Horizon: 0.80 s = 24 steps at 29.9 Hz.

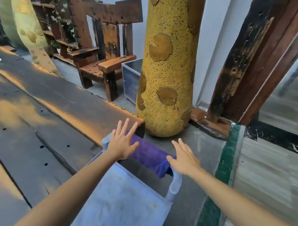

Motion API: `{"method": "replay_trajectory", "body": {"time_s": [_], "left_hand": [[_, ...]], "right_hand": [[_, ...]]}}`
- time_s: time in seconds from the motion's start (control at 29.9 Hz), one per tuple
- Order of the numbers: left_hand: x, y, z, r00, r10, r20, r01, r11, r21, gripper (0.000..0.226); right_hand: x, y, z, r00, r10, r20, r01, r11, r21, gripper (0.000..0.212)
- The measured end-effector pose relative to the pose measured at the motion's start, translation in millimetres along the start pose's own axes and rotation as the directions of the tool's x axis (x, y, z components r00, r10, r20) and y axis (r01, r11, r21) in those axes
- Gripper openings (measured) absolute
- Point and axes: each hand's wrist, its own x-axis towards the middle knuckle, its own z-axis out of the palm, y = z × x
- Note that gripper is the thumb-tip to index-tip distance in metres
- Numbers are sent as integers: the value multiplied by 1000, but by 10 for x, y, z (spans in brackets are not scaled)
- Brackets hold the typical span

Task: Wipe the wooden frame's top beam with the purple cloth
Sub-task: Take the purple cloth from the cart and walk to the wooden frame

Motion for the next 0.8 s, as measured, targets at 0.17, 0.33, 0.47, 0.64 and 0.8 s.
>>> {"method": "replay_trajectory", "body": {"time_s": [0.17,0.33,0.47,0.64,0.8], "left_hand": [[14,-57,249,997,-29,74,32,999,-39,83],[38,22,404,997,11,78,-4,996,-84,73],[61,228,463,994,102,30,-91,966,-244,54],[147,640,446,969,246,38,-206,879,-430,55],[379,1062,392,987,90,-130,-143,864,-482,49]], "right_hand": [[87,77,241,983,168,74,-179,967,183,49],[90,177,276,993,87,-77,-67,969,239,15],[110,248,278,983,-28,-183,58,985,164,7],[422,303,-45,944,-171,-282,253,924,287,6],[712,271,-560,884,-340,-321,450,807,382,8]]}}
